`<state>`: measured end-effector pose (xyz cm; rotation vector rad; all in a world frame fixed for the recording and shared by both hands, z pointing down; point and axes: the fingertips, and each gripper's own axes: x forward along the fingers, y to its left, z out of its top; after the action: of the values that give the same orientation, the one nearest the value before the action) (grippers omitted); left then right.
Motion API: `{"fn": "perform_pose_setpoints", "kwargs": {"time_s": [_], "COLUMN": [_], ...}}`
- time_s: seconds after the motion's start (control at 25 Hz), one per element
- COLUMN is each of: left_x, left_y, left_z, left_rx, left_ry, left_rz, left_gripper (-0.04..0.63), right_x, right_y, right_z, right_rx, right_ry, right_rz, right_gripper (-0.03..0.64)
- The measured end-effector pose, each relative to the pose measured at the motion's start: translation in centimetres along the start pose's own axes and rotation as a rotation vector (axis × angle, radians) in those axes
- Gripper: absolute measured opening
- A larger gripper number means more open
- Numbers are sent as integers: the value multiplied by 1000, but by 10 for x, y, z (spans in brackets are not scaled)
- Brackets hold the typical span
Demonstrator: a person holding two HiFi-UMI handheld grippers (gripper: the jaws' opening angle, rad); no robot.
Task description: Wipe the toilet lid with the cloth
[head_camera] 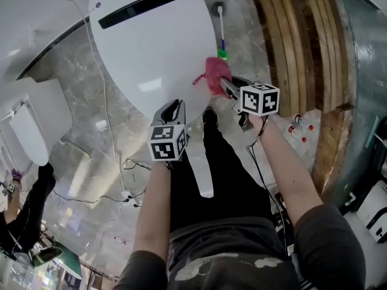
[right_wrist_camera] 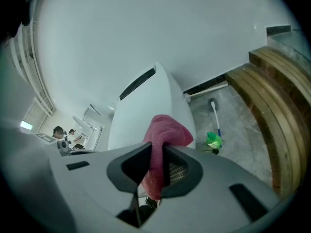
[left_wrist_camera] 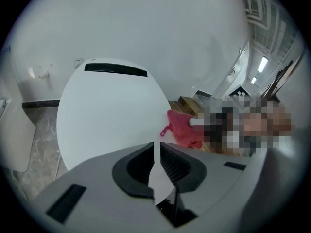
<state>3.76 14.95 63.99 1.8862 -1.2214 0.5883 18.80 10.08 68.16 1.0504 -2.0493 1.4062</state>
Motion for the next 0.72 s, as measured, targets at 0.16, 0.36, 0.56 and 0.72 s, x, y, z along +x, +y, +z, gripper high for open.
{"fn": "perform_pose_setpoints", "kwargs": {"time_s": [0.16,0.36,0.56,0.72], "left_x": [-17,-43,-76,-96], "left_y": [18,54,95,124], "left_z": [-18,-28,-39,-49], "left_rx": [-22,-11,-10,-13], "left_ry": [7,9,10,13], "left_rz": [18,31,28,28], "left_gripper": [46,46,46,46], "right_x": [10,38,79,101], "right_y": [40,117,193,225], "right_z": [-11,-31,-66,-80], "right_rx": [-34,-86,-102,-83], "right_ry": [16,41,73,58], "right_rz": [54,145,205,189], "right_gripper": [49,49,49,49]}}
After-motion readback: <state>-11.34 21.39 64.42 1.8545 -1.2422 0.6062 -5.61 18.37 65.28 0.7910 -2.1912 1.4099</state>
